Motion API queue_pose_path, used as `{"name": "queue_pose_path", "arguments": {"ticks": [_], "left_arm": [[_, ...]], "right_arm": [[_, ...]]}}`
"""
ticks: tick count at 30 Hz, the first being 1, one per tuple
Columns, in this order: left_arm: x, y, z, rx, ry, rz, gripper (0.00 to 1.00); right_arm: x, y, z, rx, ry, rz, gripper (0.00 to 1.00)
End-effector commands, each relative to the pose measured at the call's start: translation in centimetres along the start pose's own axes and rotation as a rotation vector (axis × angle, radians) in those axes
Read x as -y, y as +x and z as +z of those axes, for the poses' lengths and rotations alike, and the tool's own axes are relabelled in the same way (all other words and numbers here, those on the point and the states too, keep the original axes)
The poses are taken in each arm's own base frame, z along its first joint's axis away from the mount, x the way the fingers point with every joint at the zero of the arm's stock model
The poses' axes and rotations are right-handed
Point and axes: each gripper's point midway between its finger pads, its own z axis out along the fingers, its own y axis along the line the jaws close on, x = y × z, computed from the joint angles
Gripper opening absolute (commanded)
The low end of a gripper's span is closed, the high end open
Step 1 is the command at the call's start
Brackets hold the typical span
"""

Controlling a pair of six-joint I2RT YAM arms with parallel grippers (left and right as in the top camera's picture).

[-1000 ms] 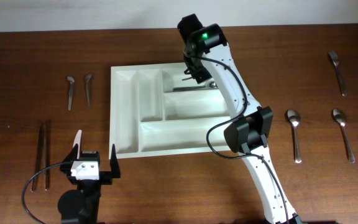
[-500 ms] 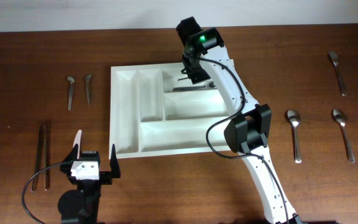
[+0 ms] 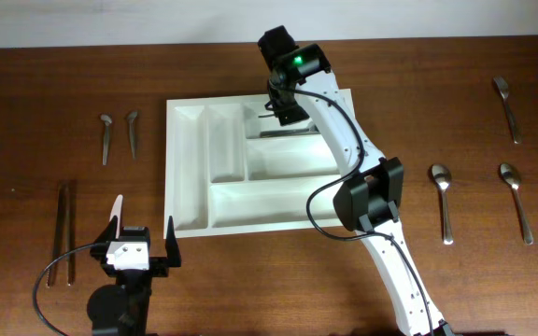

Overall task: Pack container
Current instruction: 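Lower the fork into the upper right compartment beside the first fork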

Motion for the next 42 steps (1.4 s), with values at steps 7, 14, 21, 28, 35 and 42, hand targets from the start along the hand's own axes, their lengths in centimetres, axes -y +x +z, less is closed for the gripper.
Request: {"name": "queue_pose_path", "arguments": {"ticks": [7,14,21,28,35,42], "left_arm": [[-0.2,0.2,0.0,0.0,-0.012,0.016,0.99],[-0.2,0.2,0.0,0.0,-0.012,0.016,0.99],[-0.2,0.2,0.0,0.0,-0.012,0.016,0.99],[-0.2,0.2,0.0,0.0,-0.012,0.016,0.99],[-0.2,0.2,0.0,0.0,-0.012,0.016,0.99],[-0.2,0.2,0.0,0.0,-0.012,0.016,0.99]], "right_arm": [[-0.5,1.6,-2.3,-0.013,-0.04,0.0,0.04],[-0.6,1.3,-2.3,0.006,-0.045,0.001,0.17],[-1.0,0.3,-2.2,0.026,-0.058,0.014,0.25],[-2.3,-4.5,-2.9,0.059,-0.087,-0.149,0.4],[-4.1,-13.7,-6.2,0.207,-0.13,-0.486,0.48],[-4.1,-23.3,-12.0,0.441,-0.052,-1.016,1.0]]}}
